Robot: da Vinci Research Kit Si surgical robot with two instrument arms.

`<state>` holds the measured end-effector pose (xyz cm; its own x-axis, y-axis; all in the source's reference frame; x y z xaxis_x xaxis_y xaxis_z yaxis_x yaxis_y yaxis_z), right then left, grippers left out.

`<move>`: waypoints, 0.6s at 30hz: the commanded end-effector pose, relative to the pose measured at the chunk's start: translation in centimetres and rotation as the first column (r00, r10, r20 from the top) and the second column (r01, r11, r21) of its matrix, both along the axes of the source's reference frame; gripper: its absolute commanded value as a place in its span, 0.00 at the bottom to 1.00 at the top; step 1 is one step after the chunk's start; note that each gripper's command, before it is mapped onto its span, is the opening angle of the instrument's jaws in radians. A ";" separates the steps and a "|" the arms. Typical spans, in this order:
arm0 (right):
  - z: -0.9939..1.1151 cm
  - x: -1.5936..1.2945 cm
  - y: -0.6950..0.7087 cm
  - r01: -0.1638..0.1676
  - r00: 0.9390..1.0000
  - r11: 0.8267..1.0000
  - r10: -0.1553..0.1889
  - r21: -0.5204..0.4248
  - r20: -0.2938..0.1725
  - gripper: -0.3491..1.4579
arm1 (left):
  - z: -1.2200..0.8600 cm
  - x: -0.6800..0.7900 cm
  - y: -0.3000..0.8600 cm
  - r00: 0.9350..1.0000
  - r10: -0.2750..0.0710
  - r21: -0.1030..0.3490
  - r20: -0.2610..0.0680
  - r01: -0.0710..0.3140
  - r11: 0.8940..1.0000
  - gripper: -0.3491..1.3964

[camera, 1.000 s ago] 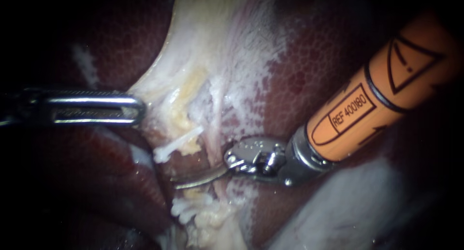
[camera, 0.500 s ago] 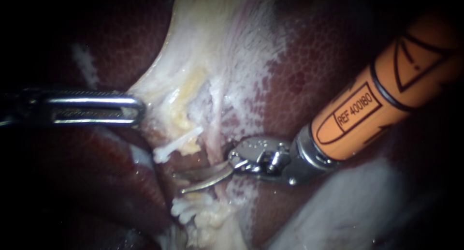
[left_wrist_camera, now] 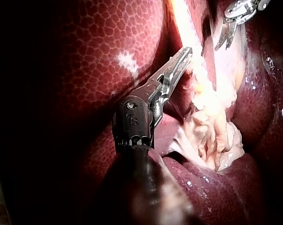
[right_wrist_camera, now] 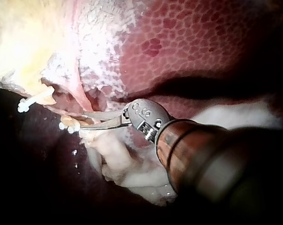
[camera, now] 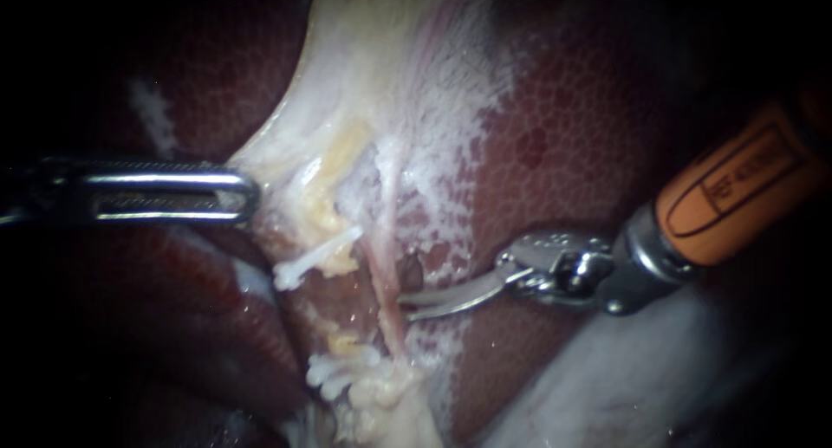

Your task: Go back from the cut left tube

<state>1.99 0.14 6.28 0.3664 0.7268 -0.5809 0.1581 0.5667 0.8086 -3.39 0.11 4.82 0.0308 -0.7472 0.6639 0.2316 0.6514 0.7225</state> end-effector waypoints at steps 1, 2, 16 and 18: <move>-0.04 -0.06 0.04 -0.009 1.000 1.000 0.009 -0.020 0.005 0.31 | 0.00 0.00 0.00 1.000 0.000 0.000 0.000 0.000 1.000 0.00; -0.08 -0.13 0.10 -0.017 1.000 0.999 0.018 -0.039 0.009 0.31 | 0.00 0.00 0.00 1.000 0.000 0.000 0.000 0.000 1.000 0.00; -0.21 -0.45 0.27 -0.060 0.990 0.933 0.101 -0.355 0.098 0.72 | 0.00 -0.01 0.00 1.000 0.000 0.000 0.000 0.000 1.000 0.00; -0.21 -0.44 0.27 -0.065 0.988 0.916 0.115 -0.395 0.103 0.78 | 0.00 -0.01 0.00 1.000 0.000 0.000 0.000 0.000 1.000 0.00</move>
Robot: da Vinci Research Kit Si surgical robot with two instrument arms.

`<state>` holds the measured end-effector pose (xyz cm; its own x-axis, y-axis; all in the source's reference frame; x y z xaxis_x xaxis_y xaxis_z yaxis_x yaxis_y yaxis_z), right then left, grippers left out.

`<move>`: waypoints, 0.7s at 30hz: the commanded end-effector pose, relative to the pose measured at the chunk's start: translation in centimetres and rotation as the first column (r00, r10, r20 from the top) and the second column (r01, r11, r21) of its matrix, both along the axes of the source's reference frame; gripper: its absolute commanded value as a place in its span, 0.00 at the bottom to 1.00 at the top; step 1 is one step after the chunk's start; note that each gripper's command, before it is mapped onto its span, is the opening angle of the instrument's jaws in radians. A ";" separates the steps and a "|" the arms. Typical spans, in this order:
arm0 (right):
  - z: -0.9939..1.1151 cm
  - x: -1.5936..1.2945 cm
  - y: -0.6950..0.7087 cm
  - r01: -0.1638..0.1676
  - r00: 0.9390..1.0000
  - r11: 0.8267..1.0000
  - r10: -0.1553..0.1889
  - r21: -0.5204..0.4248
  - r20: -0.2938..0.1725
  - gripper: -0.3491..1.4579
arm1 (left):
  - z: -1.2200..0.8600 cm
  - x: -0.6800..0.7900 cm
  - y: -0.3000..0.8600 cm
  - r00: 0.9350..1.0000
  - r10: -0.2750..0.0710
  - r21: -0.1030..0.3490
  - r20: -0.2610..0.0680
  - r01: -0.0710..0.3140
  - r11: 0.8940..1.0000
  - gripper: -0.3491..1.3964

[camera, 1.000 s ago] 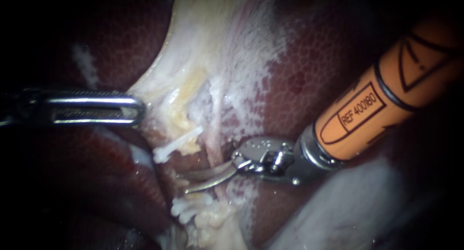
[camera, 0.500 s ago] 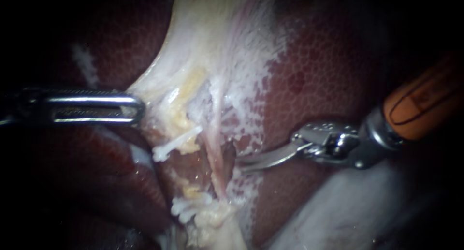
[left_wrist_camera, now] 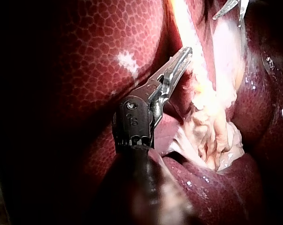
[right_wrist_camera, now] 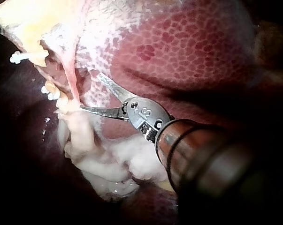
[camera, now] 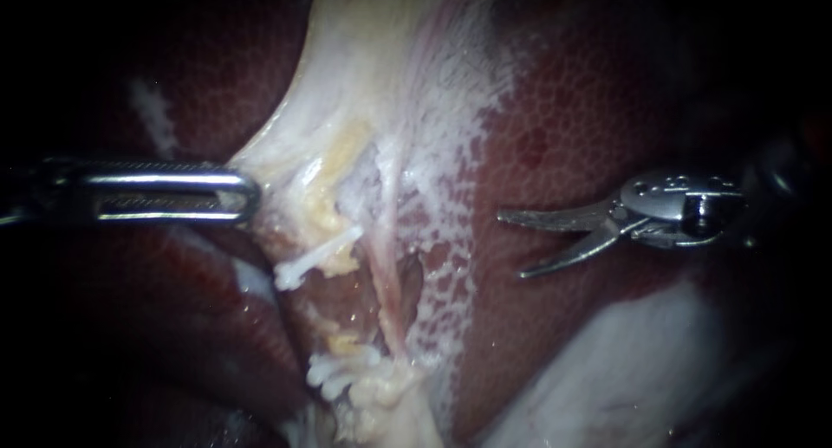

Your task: Go back from the cut left tube

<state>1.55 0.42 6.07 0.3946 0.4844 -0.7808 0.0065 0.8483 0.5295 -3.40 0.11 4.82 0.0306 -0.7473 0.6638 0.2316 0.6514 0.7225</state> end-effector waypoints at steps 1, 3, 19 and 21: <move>0.00 0.00 -0.01 -0.002 1.000 1.000 0.003 -0.021 0.006 0.80 | 0.00 0.00 0.00 1.000 0.000 0.000 0.000 0.000 1.000 0.00; 0.00 0.01 -0.01 -0.014 1.000 0.998 0.016 -0.053 0.020 0.86 | 0.00 0.00 0.00 1.000 0.000 0.000 0.000 0.000 1.000 0.00; 0.01 0.05 -0.02 -0.043 0.994 0.975 0.063 -0.219 0.086 0.98 | 0.02 -0.03 0.02 1.000 -0.001 0.000 -0.001 0.001 1.000 0.00; 0.01 0.05 -0.02 -0.040 0.994 0.970 0.063 -0.239 0.091 0.98 | 0.03 -0.03 0.02 1.000 -0.001 0.000 -0.001 0.001 1.000 0.00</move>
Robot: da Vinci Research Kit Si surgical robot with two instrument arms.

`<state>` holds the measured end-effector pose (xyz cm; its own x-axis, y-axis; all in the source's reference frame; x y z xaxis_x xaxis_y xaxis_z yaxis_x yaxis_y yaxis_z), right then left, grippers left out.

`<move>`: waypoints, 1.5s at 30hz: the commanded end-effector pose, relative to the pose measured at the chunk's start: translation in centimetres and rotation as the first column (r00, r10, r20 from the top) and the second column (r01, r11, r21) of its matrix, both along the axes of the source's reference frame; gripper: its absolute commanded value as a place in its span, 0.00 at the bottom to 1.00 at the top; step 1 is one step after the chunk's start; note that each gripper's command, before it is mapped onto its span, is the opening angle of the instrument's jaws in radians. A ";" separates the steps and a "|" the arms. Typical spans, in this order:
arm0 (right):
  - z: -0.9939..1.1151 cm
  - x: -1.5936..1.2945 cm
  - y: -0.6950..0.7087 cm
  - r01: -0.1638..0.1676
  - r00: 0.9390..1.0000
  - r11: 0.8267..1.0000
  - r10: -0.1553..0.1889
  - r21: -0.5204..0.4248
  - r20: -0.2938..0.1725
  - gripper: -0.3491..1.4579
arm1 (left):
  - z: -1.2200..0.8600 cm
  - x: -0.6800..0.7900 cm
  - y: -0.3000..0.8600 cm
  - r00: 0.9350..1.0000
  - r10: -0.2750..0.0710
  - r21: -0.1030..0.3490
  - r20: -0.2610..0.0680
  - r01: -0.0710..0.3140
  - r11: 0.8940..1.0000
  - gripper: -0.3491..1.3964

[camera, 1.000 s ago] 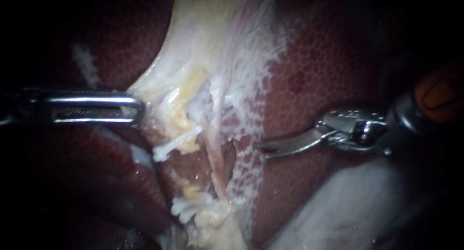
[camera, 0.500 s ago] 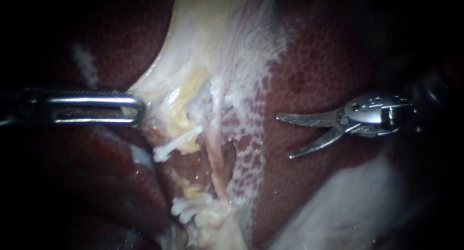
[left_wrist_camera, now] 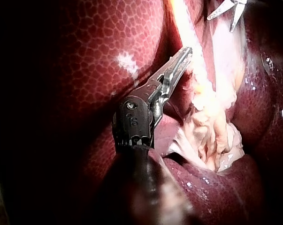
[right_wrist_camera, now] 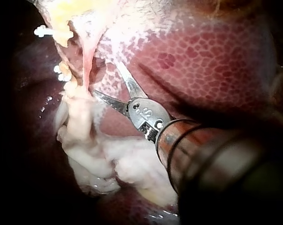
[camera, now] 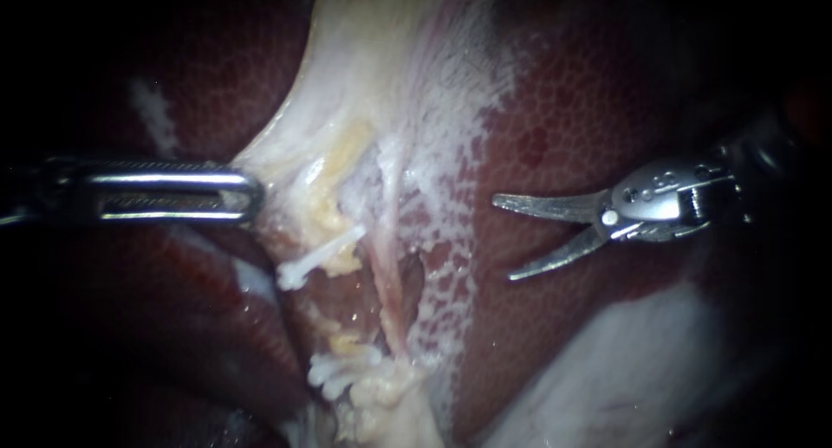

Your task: Go back from the cut left tube

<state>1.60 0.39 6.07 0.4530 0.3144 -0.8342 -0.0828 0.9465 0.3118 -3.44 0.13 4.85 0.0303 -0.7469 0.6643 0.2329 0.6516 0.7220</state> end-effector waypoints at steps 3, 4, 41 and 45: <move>0.00 0.00 0.00 -0.006 1.000 1.000 0.006 -0.012 0.009 0.98 | 0.02 0.01 0.01 1.000 0.000 0.001 0.000 0.000 1.000 0.00; 0.00 0.00 -0.01 -0.006 1.000 1.000 0.006 -0.016 0.011 0.98 | 0.03 0.01 0.01 1.000 0.000 0.001 0.000 0.000 1.000 0.00; 0.10 -0.06 -0.03 0.037 0.999 0.995 -0.037 -0.094 0.007 0.99 | 0.92 -0.46 -0.13 0.998 0.039 0.010 -0.046 -0.039 0.999 0.00; 0.11 -0.07 -0.02 0.037 0.999 0.995 -0.037 -0.094 0.007 0.99 | 0.92 -0.46 -0.13 0.998 0.041 0.010 -0.049 -0.040 0.999 0.00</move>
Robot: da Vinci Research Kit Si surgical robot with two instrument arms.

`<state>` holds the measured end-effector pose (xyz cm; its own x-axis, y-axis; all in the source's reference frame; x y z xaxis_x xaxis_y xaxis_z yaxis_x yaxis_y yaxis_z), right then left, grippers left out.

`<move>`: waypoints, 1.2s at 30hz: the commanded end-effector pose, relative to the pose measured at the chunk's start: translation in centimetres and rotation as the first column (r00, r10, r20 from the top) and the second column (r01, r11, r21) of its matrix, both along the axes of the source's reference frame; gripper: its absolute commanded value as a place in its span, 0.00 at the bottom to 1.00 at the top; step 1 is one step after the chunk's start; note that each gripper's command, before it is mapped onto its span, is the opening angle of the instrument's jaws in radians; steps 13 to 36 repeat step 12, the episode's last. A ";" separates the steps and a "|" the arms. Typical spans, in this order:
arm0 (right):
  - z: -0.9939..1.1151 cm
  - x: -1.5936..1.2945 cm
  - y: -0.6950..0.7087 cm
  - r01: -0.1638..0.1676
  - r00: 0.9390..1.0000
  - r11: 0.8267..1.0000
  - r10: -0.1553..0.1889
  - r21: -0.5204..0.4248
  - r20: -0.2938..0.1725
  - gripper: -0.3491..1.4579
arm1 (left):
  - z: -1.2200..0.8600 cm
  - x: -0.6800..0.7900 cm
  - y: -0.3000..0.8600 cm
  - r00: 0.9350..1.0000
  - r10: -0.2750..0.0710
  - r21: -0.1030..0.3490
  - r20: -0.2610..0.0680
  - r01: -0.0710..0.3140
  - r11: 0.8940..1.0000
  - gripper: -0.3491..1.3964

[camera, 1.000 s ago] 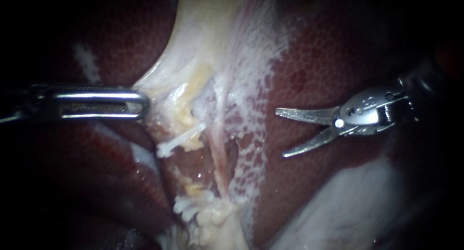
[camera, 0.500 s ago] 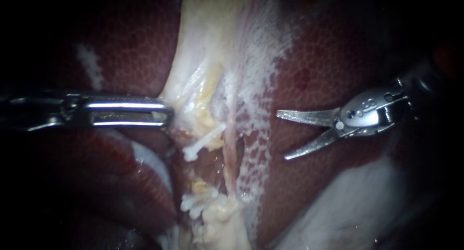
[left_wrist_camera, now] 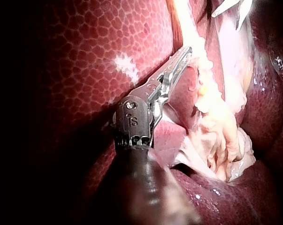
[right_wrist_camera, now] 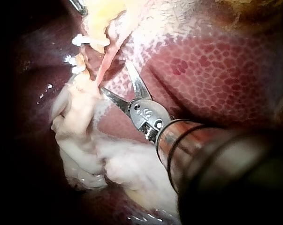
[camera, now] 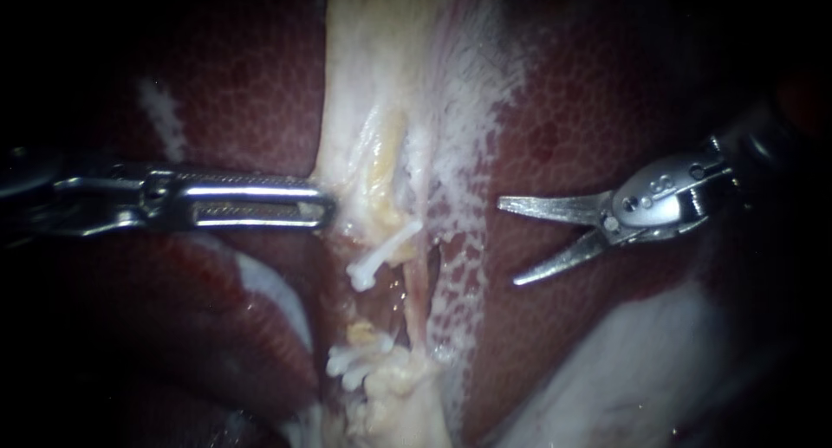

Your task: Go back from the cut left tube

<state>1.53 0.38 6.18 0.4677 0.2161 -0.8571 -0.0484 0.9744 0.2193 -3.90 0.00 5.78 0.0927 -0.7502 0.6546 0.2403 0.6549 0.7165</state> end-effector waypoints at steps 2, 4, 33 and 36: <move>0.00 0.00 0.00 0.000 1.000 1.000 0.000 0.001 0.000 0.99 | 0.00 0.00 0.00 1.000 -0.001 0.000 -0.001 0.001 1.000 0.00; 0.01 0.00 0.00 0.000 1.000 1.000 0.000 0.001 0.000 0.99 | 0.00 0.00 0.00 1.000 -0.001 0.000 -0.001 0.001 1.000 0.00; 0.01 0.00 0.00 0.002 1.000 1.000 -0.002 -0.004 -0.001 0.99 | -0.02 -0.01 -0.01 1.000 -0.001 0.000 -0.002 0.001 1.000 0.00; 0.01 0.00 0.00 0.002 1.000 1.000 -0.002 -0.004 -0.001 0.99 | -0.02 -0.01 -0.01 1.000 -0.001 0.000 -0.002 0.001 1.000 0.00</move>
